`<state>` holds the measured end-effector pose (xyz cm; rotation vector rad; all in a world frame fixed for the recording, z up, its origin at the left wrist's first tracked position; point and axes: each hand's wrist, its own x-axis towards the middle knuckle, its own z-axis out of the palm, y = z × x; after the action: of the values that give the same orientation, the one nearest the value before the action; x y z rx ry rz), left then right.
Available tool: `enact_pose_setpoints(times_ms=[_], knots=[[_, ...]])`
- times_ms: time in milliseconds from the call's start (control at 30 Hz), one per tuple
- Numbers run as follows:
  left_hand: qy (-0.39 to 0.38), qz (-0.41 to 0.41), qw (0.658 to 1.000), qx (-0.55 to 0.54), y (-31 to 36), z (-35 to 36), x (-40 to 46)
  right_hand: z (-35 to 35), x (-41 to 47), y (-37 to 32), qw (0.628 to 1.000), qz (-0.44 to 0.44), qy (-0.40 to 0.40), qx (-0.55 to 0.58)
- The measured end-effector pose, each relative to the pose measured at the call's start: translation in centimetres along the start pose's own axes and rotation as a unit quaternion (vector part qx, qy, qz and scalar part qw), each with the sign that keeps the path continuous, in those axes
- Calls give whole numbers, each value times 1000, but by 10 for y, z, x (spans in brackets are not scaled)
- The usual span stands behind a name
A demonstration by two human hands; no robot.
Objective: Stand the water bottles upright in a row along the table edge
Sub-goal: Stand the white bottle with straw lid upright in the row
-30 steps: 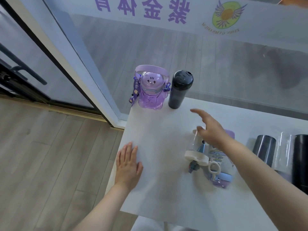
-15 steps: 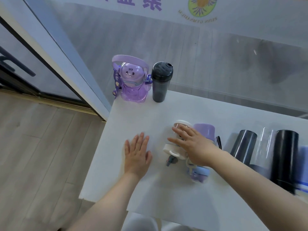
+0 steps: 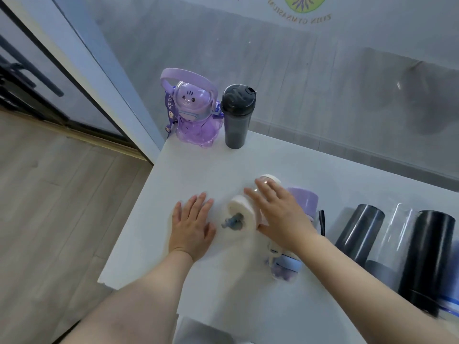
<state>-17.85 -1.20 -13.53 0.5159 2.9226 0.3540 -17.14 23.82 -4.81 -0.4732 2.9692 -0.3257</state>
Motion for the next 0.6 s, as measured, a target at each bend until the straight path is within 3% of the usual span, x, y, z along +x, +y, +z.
enact_pose_setpoints(times_ms=[67, 167, 367, 600], knots=[[1, -4, 1000, -3, 1, -1, 0, -9, 0, 2, 989, 76, 17, 126], [5, -8, 1000, -11, 3, -3, 0, -21, 4, 4, 942, 165, 46, 288], [11, -11, 1000, -19, 3, -4, 0, -22, 13, 2, 877, 214, 80, 422], [11, -9, 1000, -28, 2, -4, 2, -12, 46, 43, 845, 246, 66, 470]])
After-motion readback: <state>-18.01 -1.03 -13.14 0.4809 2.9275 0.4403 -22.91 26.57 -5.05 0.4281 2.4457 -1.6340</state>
